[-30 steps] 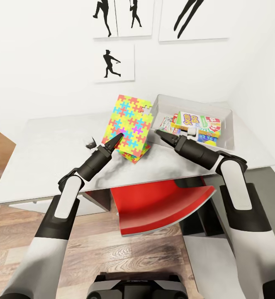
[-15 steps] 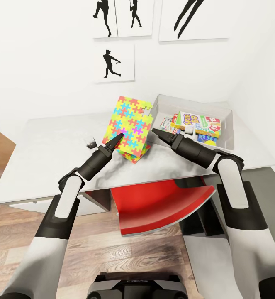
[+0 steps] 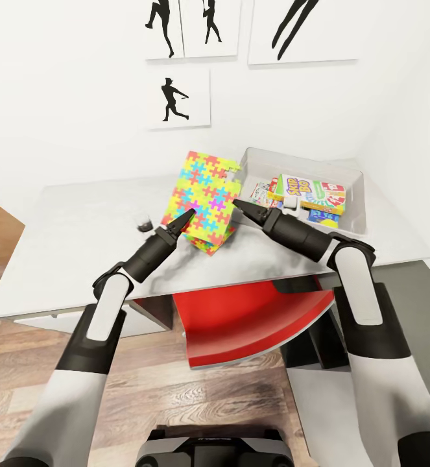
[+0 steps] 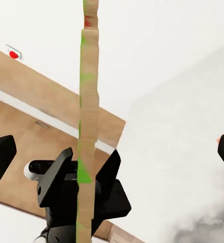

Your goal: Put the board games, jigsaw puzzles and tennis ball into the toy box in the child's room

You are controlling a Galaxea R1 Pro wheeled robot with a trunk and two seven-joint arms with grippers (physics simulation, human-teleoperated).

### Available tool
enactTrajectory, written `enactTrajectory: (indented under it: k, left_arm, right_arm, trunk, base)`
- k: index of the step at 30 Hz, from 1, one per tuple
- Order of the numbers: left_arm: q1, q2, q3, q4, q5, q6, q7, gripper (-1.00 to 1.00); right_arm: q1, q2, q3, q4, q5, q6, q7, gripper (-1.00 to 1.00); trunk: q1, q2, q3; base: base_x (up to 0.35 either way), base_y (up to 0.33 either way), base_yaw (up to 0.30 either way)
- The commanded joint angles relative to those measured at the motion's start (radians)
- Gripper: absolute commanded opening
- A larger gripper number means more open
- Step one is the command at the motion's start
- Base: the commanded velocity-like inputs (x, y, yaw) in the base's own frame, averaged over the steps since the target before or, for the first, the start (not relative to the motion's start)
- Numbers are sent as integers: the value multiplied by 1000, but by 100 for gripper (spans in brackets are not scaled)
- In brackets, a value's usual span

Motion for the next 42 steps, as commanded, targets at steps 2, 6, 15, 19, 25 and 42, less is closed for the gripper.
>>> enactTrajectory:
  k: [2,6,15,19,25,42]
  left_arm:
    - [-1,0,-11,0,8,7,2,-100]
    - [-1,0,-24,0,6,6,3,-100]
    - [-1,0,-35,0,6,5,3,-100]
    - [-1,0,-36,0,6,5,3,-100]
    - [-1,0,-37,0,6,5,3,-100]
    - [-1,0,-37,0,5,4,3,-100]
  right_arm:
    - [-1,13,1,0,12,3,-9,100]
    - [0,24,4,0,31,3,-23,100]
    - [0,34,17,0,63,3,-35,100]
    - [0,35,19,0,67,3,-36,100]
    - [0,36,22,0,70,3,-37,100]
    - [7,37,33,0,72,2,-38,100]
  trunk:
    - [1,-2,-1]
    - [1,-2,-1]
    - [1,-2,-1]
    - [1,-2,-1]
    - [1,-2,-1]
    - [1,-2,-1]
  base:
    - [0,0,0]
    - [0,0,0]
    - [0,0,0]
    - [0,0,0]
    - [0,0,0]
    - [0,0,0]
